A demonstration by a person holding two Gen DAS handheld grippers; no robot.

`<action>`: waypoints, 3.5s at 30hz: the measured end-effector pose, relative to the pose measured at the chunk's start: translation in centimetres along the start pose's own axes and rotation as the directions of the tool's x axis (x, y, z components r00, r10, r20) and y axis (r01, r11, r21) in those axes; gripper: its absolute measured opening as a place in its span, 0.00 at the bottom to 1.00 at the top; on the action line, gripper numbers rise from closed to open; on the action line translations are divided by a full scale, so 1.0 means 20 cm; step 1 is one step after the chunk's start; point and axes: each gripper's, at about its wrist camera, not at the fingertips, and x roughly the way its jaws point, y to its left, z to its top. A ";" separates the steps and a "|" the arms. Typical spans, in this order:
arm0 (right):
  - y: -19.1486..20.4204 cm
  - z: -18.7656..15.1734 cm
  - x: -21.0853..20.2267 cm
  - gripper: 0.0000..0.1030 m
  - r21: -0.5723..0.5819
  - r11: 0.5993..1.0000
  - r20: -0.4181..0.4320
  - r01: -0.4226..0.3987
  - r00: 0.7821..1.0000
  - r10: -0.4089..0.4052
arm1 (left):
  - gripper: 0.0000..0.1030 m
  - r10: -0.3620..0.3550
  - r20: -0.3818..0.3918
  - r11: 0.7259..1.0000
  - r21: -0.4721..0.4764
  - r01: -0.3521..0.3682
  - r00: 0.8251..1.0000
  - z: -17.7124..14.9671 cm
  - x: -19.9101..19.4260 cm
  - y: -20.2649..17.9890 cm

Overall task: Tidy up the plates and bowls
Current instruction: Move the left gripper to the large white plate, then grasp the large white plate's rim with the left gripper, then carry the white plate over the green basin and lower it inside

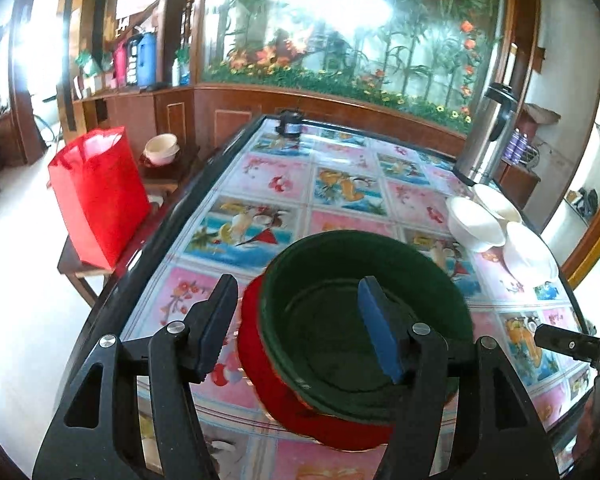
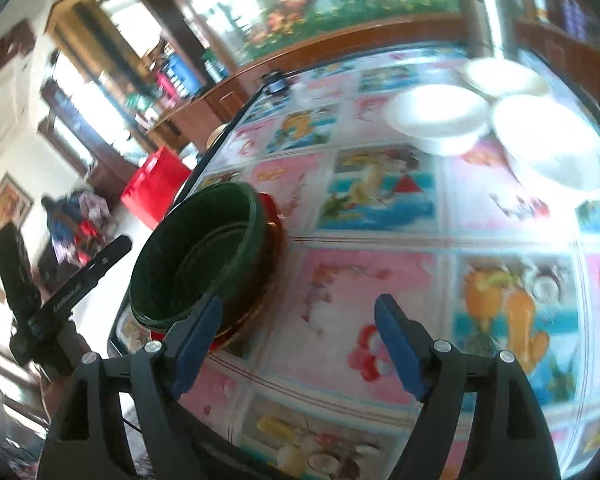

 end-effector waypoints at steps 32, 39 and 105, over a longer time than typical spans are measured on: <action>-0.85 0.01 -0.44 0.79 0.325 0.916 0.111 0.236 0.952 -0.285 | 0.65 -0.244 -0.163 0.916 0.287 0.282 0.956 0.02 0.29 -1.16; -0.94 0.16 -0.42 0.79 0.279 0.919 0.095 0.280 0.944 -0.316 | 0.65 -0.253 -0.222 0.914 0.263 0.308 0.942 0.04 0.44 -1.33; -0.57 0.27 -0.21 0.16 -0.252 0.875 0.013 0.414 0.905 -0.424 | 0.26 -0.254 -0.365 0.919 0.198 0.341 0.896 -0.01 0.53 -1.33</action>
